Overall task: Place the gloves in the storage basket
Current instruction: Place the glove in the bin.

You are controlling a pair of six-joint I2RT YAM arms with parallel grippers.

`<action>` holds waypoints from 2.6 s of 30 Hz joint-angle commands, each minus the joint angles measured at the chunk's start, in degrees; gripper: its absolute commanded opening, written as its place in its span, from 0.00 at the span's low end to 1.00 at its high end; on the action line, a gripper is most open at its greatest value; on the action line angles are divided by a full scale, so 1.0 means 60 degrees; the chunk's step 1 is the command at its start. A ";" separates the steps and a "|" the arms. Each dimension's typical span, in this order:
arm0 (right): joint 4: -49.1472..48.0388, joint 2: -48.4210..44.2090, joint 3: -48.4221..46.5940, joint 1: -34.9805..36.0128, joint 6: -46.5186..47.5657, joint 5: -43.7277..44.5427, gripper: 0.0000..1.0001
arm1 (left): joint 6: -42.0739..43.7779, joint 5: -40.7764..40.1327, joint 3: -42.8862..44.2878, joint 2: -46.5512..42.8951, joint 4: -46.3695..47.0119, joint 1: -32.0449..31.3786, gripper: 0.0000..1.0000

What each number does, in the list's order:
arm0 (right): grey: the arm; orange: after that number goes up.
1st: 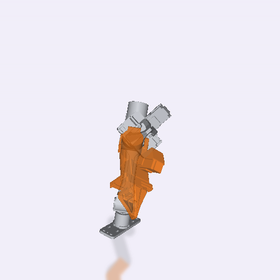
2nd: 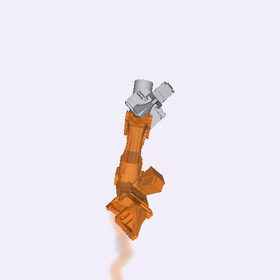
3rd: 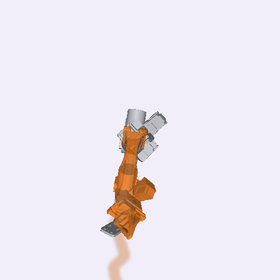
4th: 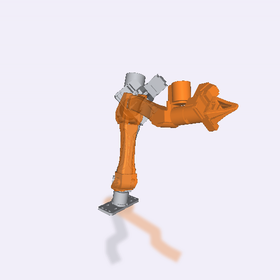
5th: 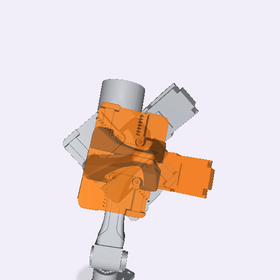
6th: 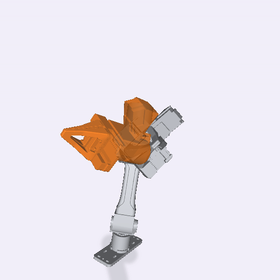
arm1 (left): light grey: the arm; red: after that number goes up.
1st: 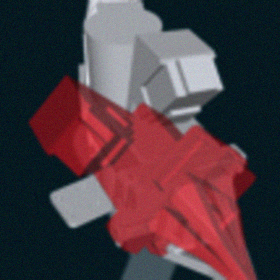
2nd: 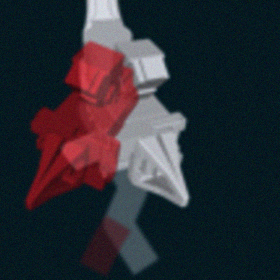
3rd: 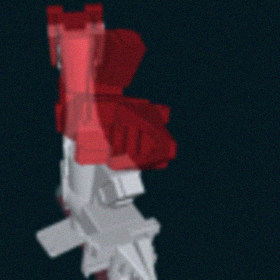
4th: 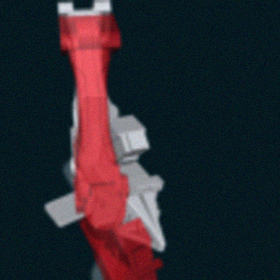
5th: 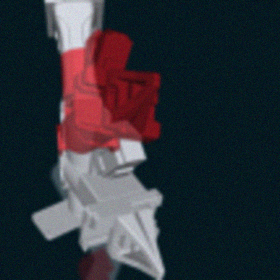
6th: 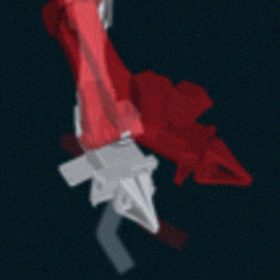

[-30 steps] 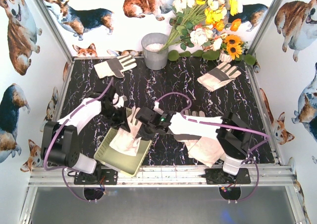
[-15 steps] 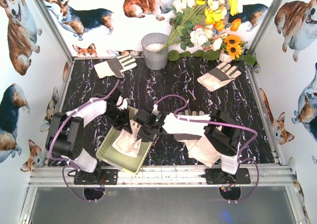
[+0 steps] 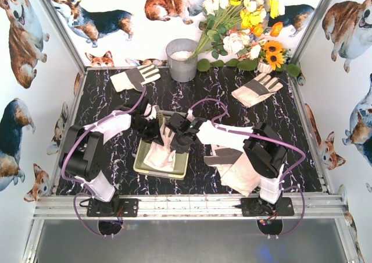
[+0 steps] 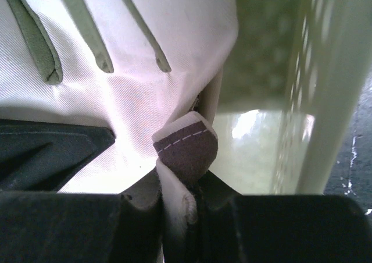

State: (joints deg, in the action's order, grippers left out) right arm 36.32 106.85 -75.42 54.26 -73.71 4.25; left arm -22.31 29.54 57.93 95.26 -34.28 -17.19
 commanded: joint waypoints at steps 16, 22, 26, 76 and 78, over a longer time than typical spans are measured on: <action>0.1446 0.0847 -0.0987 0.0773 0.1300 0.1017 0.00 | 0.0612 -0.1747 0.0658 -0.1038 -0.0586 0.0155 0.39; 0.0260 0.0809 -0.0806 0.0770 0.2084 0.0758 0.00 | 0.0583 -0.2167 0.1157 -0.1778 -0.0865 0.0268 0.58; -0.0213 0.0752 -0.0732 0.0769 0.2513 0.0697 0.00 | 0.0632 -0.2656 0.1223 -0.2056 -0.1123 0.0517 0.63; 0.1867 -0.1838 -0.0868 0.0831 0.2917 0.1498 0.63 | 0.0261 -0.2175 0.0182 -0.3075 -0.0712 0.1976 0.79; 0.2003 -0.2148 -0.0938 0.0813 0.3138 0.1584 0.63 | 0.0237 -0.2177 0.0220 -0.3229 -0.0681 0.1965 0.80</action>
State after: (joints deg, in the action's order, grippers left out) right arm 44.97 98.72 -78.28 58.89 -57.49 10.02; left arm -20.75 17.67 57.76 78.50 -38.39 -5.85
